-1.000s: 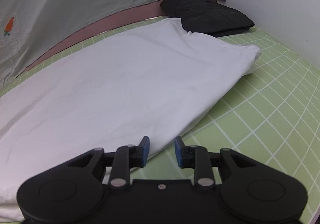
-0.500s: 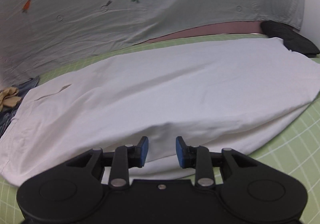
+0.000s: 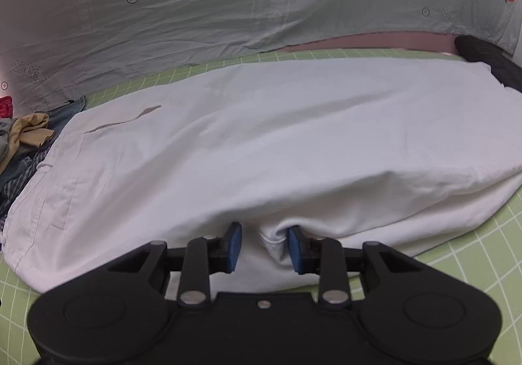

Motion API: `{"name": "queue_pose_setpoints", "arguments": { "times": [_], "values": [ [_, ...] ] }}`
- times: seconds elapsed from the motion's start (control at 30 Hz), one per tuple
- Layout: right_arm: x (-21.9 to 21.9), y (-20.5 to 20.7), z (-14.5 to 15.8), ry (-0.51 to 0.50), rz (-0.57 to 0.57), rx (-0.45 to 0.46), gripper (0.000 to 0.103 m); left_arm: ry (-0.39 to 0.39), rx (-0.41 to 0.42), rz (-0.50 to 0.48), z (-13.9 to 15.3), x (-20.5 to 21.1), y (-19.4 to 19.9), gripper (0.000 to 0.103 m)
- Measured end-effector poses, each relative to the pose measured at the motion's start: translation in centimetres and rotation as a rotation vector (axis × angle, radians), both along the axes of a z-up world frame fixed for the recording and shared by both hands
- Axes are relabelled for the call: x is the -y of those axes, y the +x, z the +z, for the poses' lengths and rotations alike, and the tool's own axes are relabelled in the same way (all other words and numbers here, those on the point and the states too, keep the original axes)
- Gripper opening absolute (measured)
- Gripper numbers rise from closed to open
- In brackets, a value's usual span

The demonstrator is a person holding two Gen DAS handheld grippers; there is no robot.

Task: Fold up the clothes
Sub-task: 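Press and tuck the folded trouser edge with the right gripper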

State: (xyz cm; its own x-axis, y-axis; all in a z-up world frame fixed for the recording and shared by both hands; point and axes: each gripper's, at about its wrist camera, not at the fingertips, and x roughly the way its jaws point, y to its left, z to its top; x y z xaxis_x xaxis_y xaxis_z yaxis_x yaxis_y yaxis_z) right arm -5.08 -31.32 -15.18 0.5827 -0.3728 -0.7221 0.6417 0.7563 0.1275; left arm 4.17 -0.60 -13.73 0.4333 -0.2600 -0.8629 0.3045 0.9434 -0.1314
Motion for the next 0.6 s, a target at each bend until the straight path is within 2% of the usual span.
{"name": "queue_pose_setpoints", "arguments": {
  "times": [0.07, 0.2, 0.27, 0.33, 0.37, 0.4, 0.47, 0.5, 0.53, 0.6],
  "values": [
    [0.1, -0.9, 0.6, 0.005, 0.001, 0.034, 0.005, -0.010, -0.001, -0.007, 0.0, 0.1, 0.0, 0.075],
    [-1.0, -5.3, 5.5, -0.045, -0.006, 0.138, 0.004, -0.022, 0.007, 0.013, 0.2, -0.2, 0.2, 0.075],
    [-1.0, -7.0, 4.8, -0.017, -0.015, 0.105, 0.004, -0.034, -0.003, 0.041, 0.1, -0.5, 0.6, 0.075],
    [-0.7, -7.5, 1.2, 0.034, -0.013, -0.015, 0.004, -0.053, -0.023, 0.071, -0.1, -0.7, 1.1, 0.075],
    [-0.7, -7.8, 0.4, 0.057, -0.022, -0.035, 0.004, -0.062, -0.032, 0.084, -0.2, -0.8, 1.3, 0.075],
    [-0.8, -8.1, 0.1, 0.073, -0.034, -0.039, 0.005, -0.065, -0.028, 0.091, -0.2, -0.8, 1.4, 0.075],
    [-1.3, -8.2, 1.1, 0.035, -0.012, -0.042, 0.007, -0.070, -0.024, 0.109, -0.2, -0.9, 1.5, 0.078],
    [-1.6, -8.1, 1.6, 0.011, -0.004, -0.044, 0.018, -0.072, -0.026, 0.121, -0.3, -0.9, 1.6, 0.080],
    [-1.7, -8.2, 2.0, -0.008, 0.000, -0.041, 0.035, -0.078, -0.037, 0.136, -0.6, -0.9, 1.8, 0.082],
    [-1.7, -8.5, 2.6, -0.020, -0.010, -0.030, 0.056, -0.103, -0.064, 0.165, -1.2, -1.0, 2.2, 0.083]
  ]
}}
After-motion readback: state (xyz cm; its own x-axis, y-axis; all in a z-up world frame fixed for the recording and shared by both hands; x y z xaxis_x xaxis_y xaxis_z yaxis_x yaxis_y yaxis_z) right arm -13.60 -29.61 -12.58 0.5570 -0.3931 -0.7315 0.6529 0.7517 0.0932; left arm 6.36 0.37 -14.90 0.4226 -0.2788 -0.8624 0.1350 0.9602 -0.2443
